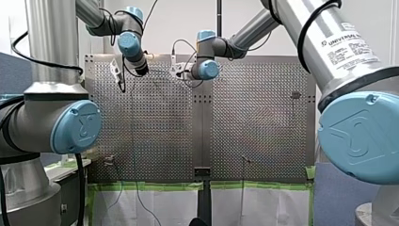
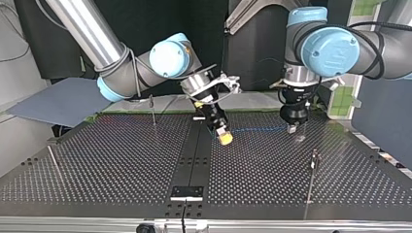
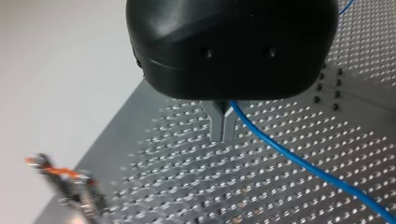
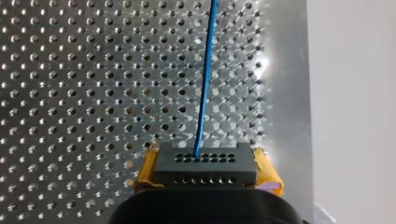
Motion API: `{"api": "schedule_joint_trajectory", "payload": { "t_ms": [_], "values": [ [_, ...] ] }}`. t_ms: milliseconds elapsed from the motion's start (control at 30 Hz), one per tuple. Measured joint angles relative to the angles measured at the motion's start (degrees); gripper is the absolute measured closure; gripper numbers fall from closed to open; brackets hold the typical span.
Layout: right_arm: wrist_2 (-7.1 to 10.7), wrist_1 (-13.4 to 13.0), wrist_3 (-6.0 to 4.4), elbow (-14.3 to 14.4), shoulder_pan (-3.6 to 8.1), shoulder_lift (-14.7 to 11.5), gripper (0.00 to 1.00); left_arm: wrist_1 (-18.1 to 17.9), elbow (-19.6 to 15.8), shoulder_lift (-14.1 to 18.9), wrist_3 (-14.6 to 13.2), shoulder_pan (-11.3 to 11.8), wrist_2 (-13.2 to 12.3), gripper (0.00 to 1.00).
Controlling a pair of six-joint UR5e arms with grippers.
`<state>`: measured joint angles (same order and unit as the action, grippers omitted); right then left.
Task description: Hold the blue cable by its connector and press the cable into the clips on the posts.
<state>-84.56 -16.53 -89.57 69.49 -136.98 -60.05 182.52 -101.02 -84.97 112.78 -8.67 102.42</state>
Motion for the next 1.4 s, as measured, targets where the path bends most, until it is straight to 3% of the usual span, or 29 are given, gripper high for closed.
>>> {"api": "schedule_joint_trajectory", "payload": {
  "t_ms": [300,533,1167,1400],
  "values": [
    [0.00,-0.01,0.00,-0.05,-0.65,-2.45,1.00,0.65,-0.01,1.76,-0.62,0.76,4.53,1.00],
    [0.01,0.06,-0.03,-0.06,-1.01,-3.65,1.00,0.97,-0.02,2.27,-0.61,1.69,6.53,1.00],
    [-0.64,0.57,0.12,-0.06,-3.09,-4.16,1.00,-6.15,0.05,1.85,-0.09,5.70,6.64,1.00],
    [-0.72,0.29,-0.12,-0.47,-3.30,-4.12,1.00,-7.18,0.05,0.53,-0.04,8.67,4.71,1.00]
  ]
}}
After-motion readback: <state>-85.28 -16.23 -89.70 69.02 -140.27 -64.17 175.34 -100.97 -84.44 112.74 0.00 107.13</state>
